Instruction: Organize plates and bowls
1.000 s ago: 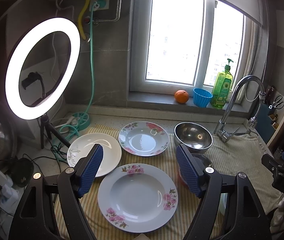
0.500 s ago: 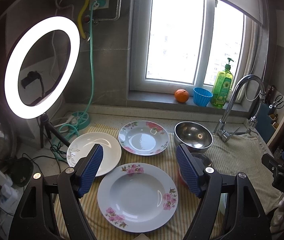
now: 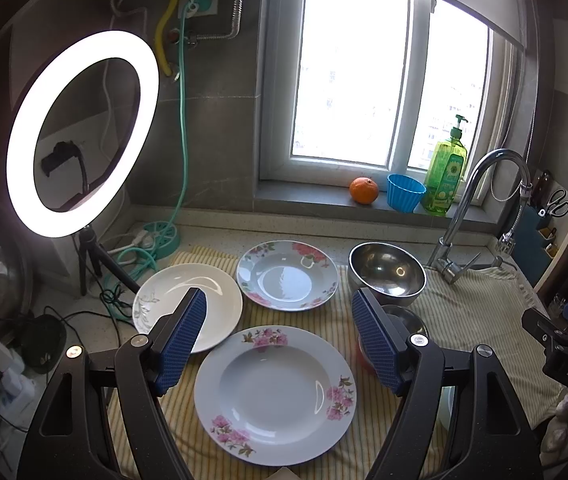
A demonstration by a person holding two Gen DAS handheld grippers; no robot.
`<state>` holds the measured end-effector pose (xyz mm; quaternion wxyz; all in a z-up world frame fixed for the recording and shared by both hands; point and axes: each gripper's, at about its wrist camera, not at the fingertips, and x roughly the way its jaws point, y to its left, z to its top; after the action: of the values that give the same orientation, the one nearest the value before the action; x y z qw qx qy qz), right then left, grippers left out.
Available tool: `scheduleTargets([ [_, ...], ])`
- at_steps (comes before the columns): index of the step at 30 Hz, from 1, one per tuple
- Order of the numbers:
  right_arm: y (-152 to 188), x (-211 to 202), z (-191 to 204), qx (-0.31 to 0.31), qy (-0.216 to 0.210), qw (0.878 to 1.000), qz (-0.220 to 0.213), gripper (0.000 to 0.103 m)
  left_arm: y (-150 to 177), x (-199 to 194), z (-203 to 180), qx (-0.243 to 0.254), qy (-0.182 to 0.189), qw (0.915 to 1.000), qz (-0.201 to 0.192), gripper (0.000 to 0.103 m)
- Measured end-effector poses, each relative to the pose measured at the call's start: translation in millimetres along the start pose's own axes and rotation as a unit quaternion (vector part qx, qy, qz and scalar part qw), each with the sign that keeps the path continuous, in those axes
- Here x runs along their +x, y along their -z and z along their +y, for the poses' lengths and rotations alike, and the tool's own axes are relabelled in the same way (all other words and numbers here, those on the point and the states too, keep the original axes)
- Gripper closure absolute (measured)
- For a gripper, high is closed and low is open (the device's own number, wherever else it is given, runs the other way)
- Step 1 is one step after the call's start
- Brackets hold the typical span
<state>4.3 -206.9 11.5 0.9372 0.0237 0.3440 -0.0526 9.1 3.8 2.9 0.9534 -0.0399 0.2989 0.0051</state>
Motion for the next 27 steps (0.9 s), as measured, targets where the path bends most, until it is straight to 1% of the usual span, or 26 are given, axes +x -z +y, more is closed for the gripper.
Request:
scheduleTargets([
  [18,-0.3,9.0,2.8,-0.004,-0.006,1.0,0.007,0.0,0.1,6.5,-1.4,-0.002,-0.003,1.0,0.007,0.028],
  [27,6.2,22.6,10.7,-0.005,-0.024,0.999,0.036,0.0,6.2,10.5,10.4,-0.016,-0.013,0.9996,0.02,0.028],
])
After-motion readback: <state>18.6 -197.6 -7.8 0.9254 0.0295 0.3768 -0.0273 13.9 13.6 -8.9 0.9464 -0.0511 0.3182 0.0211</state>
